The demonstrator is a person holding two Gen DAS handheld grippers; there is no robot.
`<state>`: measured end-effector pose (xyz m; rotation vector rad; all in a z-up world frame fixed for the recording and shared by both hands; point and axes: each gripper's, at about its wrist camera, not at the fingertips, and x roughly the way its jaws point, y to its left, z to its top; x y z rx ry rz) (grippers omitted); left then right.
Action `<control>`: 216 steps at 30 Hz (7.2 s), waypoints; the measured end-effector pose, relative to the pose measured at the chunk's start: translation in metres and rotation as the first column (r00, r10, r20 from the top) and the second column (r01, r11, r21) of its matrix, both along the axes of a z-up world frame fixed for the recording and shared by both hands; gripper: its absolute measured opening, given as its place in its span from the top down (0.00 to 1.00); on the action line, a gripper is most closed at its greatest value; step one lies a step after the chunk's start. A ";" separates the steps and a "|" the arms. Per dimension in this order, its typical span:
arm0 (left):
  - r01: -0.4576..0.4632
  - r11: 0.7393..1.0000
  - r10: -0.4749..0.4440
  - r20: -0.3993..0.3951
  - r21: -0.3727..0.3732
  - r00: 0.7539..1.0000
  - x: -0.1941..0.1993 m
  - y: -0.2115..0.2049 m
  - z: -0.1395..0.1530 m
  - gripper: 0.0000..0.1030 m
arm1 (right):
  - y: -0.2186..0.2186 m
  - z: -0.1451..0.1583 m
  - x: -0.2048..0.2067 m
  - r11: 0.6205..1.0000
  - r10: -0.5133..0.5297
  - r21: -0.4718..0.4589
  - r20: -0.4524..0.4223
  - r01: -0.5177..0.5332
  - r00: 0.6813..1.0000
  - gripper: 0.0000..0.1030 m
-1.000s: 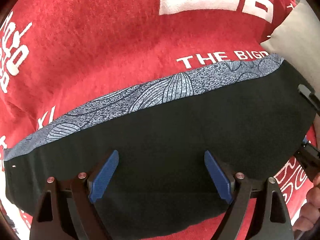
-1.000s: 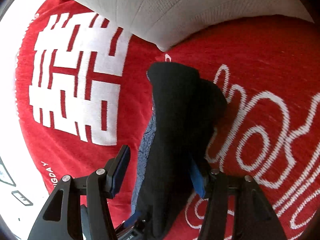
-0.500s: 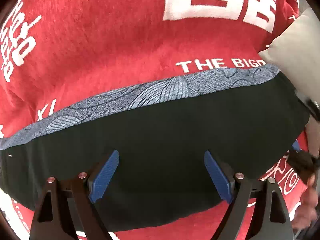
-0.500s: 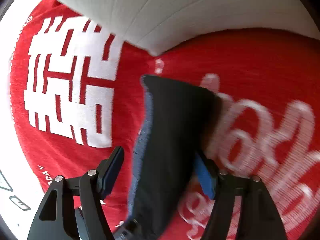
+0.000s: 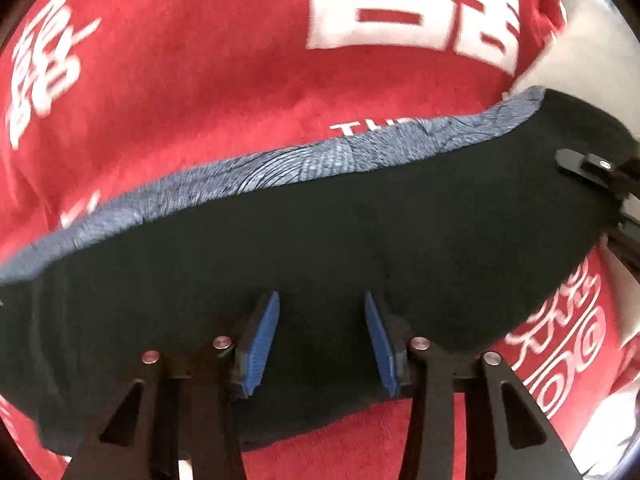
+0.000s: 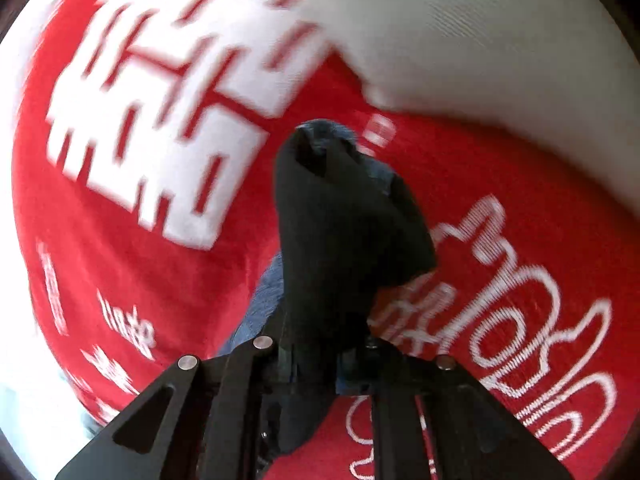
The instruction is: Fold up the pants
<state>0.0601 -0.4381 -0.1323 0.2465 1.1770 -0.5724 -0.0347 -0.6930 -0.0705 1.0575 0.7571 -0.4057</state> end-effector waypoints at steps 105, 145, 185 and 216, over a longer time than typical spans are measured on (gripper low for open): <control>-0.029 0.999 0.031 -0.152 0.018 0.988 0.075 0.148 0.014 0.40 | 0.154 -0.063 0.219 0.772 0.554 -0.048 -0.438 -0.634 0.708 0.84; -0.198 0.980 0.196 -0.163 0.003 0.967 0.110 0.155 0.030 0.40 | 0.183 -0.010 0.135 0.790 0.508 -0.143 -0.391 -0.596 0.767 0.83; -0.423 0.894 0.445 -0.170 0.150 0.879 0.053 0.259 0.037 0.20 | 0.265 -0.033 0.162 0.608 0.672 -0.048 -0.500 -0.793 0.546 0.36; -0.780 0.490 0.629 -0.461 -0.390 0.626 0.065 0.511 -0.017 0.20 | 0.349 -0.062 0.188 0.549 0.649 -0.056 -0.600 -0.834 0.467 0.24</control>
